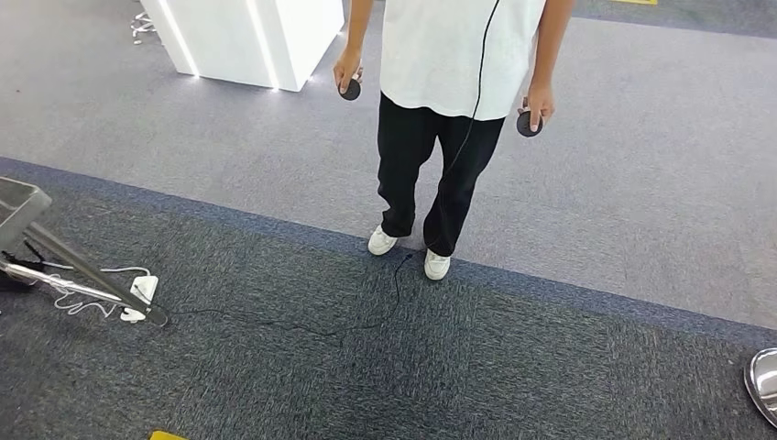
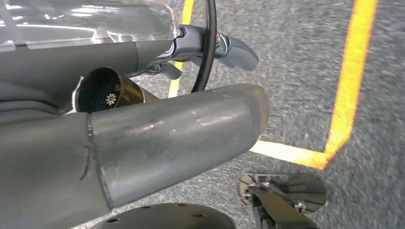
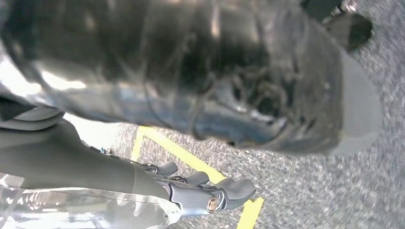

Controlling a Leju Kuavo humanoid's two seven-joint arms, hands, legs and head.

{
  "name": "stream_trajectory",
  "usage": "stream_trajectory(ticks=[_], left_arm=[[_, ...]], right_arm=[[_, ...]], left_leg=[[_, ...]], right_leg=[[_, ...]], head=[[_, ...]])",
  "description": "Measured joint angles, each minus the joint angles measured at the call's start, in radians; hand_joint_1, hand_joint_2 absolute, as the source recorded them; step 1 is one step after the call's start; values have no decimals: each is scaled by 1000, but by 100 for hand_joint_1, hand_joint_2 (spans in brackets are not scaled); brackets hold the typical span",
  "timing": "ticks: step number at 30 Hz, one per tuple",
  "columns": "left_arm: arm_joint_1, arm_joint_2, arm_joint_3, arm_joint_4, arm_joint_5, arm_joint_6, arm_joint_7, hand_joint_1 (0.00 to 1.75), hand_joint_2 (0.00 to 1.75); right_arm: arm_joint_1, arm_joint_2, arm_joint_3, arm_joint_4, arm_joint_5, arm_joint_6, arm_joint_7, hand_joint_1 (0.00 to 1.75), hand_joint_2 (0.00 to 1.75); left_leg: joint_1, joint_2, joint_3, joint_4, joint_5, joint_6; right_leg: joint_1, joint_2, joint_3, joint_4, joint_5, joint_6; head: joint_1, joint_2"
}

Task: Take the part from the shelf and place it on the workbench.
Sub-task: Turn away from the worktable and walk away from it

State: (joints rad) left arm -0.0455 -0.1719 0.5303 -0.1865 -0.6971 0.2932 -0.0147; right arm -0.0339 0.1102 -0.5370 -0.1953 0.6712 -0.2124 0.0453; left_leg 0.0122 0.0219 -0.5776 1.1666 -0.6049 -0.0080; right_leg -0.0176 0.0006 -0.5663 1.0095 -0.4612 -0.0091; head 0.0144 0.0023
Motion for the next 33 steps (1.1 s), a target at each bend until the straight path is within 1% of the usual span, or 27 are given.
stream_trajectory(ticks=[1, 2, 3, 4, 5, 6, 7, 8, 9, 11, 13, 15, 16, 17, 18, 19, 21, 22, 23, 24, 26, 27, 28, 29, 31, 32, 33], left_arm=[[1, 0, 0, 0, -3, 0, -7, 0, 0], [3, 1, 0, 0, -6, 0, -15, 0, 0], [4, 2, 0, 0, -9, 0, -22, 0, 0], [4, 3, 0, 0, -12, 2, -28, 0, 0], [3, 5, 0, 0, -14, 3, -32, 0, 0], [2, 7, 1, 0, -14, 4, -36, 0, 0], [1, 10, 2, 0, -13, 5, -40, 0, 0], [1, 11, 3, 0, -11, 5, -46, 0, 0], [0, 12, 5, 0, -10, 4, -51, 0, 0], [-2, 14, 8, 0, -9, 3, -60, 0, 0], [-1, 16, 9, 0, -11, 0, -61, 0, 0], [-1, 16, 10, 0, -15, -5, -55, 0, 0], [0, 15, 10, 0, -17, -7, -50, 0, 0], [0, 15, 10, 0, -18, -9, -44, 0, 0], [1, 14, 10, 0, -18, -11, -39, 0, 0], [0, 13, 10, 0, -19, -12, -33, 0, 0], [0, 11, 10, 0, -22, -15, -22, 0, 0], [0, 9, 10, 0, -24, -17, -18, 0, 0], [0, 8, 10, 0, -26, -18, -14, 0, 0], [-1, 7, 10, 0, -28, -19, -10, 0, 0], [-3, 5, 10, 0, -30, -20, -4, 0, 0], [-4, 4, 10, 0, -30, -20, -2, 0, 0], [-4, 3, 10, 0, -30, -20, -1, 0, 0], [-4, 3, 10, 0, -29, -20, -1, 0, 0], [-2, 3, 10, 0, -26, -20, -11, 0, 0], [-1, 3, 11, 0, -25, -21, -21, 0, 0], [1, 2, 11, 0, -24, -23, -33, 0, 0]], right_arm=[[0, 0, -3, 0, -2, -2, -3, 0, 0], [0, 0, -4, 0, -3, -3, -7, 0, 0], [-1, 0, -6, 0, -3, -4, -10, 0, 0], [-1, 0, -7, 0, -1, -5, -12, 0, 0], [-1, 0, -8, 0, 2, -5, -13, 0, 0], [-1, 0, -9, 0, 6, -5, -13, 0, 0], [-2, 0, -9, 0, 10, -5, -10, 0, 0], [-3, 1, -9, 0, 13, -6, -8, 0, 0], [-4, 1, -9, 0, 15, -6, -5, 0, 0], [-4, 0, -10, 0, 15, -6, 1, 0, 0], [-3, -1, -12, 0, 15, -9, 4, 0, 0], [-4, -2, -13, 0, 14, -12, 1, 0, 0], [-5, -2, -13, 0, 14, -13, -1, 0, 0], [-5, -2, -13, 0, 14, -13, -3, 0, 0], [-5, -3, -13, 0, 15, -15, -4, 0, 0], [-4, -4, -14, 0, 15, -16, -4, 0, 0], [-3, -10, -17, 0, 14, -22, -4, 0, 0], [-3, -12, -20, 0, 13, -25, -4, 0, 0], [-5, -13, -22, 0, 13, -28, -4, 0, 0], [-5, -14, -25, 0, 13, -30, -4, 0, 0], [-4, -17, -29, 0, 13, -33, -2, 0, 0], [-3, -18, -30, 0, 13, -34, -1, 0, 0], [-3, -20, -30, 0, 13, -34, 1, 0, 0], [-3, -20, -31, 0, 13, -34, 2, 0, 0], [-4, -22, -31, 0, 15, -34, 7, 0, 0], [-4, -23, -32, 0, 16, -34, 9, 0, 0], [-4, -24, -33, 0, 17, -33, 11, 0, 0]], left_leg=[[0, -9, -34, 69, -28, -1], [0, -12, -59, 117, -38, 0], [0, -13, -69, 128, -27, 2], [0, -16, -60, 99, 3, 5], [0, -23, -36, 39, 45, 9], [0, -41, -6, -31, 81, 14], [0, -61, 17, -91, 106, 18], [-1, -78, 31, -128, 118, 21], [-3, -88, 35, -143, 119, 22], [-4, -75, 37, -151, 125, 29], [-1, -53, 43, -165, 133, 43], [-3, -29, 46, -172, 136, 54], [-4, -17, 46, -172, 135, 56], [-5, -5, 45, -172, 134, 56], [-5, 7, 45, -171, 133, 56], [-5, 17, 46, -171, 132, 54], [-4, 35, 49, -168, 128, 48], [-6, 42, 50, -165, 124, 43], [-7, 48, 52, -163, 121, 36], [-9, 54, 54, -162, 118, 29], [-8, 65, 61, -163, 115, 16], [-6, 62, 62, -159, 109, 10], [-4, 49, 56, -142, 95, 5], [-2, 31, 40, -104, 70, 1], [0, -4, -20, 25, 2, -3], [0, -10, -52, 89, -22, -3], [0, -12, -71, 126, -26, -2]], right_leg=[[2, 9, 0, 1, -1, -2], [5, 19, 0, 1, -1, -3], [7, 31, 1, 3, -2, -4], [8, 42, 3, 5, -3, -4], [8, 54, 4, 8, -5, -3], [8, 65, 5, 10, -7, -2], [8, 75, 3, 14, -8, 0], [7, 85, -1, 16, -8, 5], [5, 94, -7, 17, -6, 11], [2, 108, -13, 17, -2, 23], [4, 75, -27, 48, -24, 30], [5, 25, -77, 152, -82, 34], [4, 15, -110, 217, -111, 36], [2, 11, -135, 267, -128, 39], [0, 8, -143, 285, -126, 41], [-2, 5, -131, 264, -106, 43], [-4, -18, -58, 131, -45, 44], [-3, -33, -26, 69, -25, 42], [0, -43, -4, 28, -14, 38], [3, -48, 2, 13, -14, 33], [8, -33, 1, 13, -12, 22], [6, -25, 2, 10, -10, 16], [5, -18, 3, 6, -7, 9], [2, -12, 4, 3, -4, 3], [4, 3, 2, 3, -1, -5], [7, 12, 1, 3, -1, -6], [9, 23, 1, 4, -1, -7]], head=[[0, 0], [0, 0], [0, 0], [0, 0], [0, 0], [0, 0], [0, 0], [0, 0], [0, 0], [0, 0], [0, 0], [1, 0], [1, 0], [1, 0], [1, 0], [1, 0], [1, 0], [0, 0], [0, 0], [0, 0], [0, 0], [0, 0], [0, 0], [0, 0], [-1, 0], [-1, 0], [-1, 0]])
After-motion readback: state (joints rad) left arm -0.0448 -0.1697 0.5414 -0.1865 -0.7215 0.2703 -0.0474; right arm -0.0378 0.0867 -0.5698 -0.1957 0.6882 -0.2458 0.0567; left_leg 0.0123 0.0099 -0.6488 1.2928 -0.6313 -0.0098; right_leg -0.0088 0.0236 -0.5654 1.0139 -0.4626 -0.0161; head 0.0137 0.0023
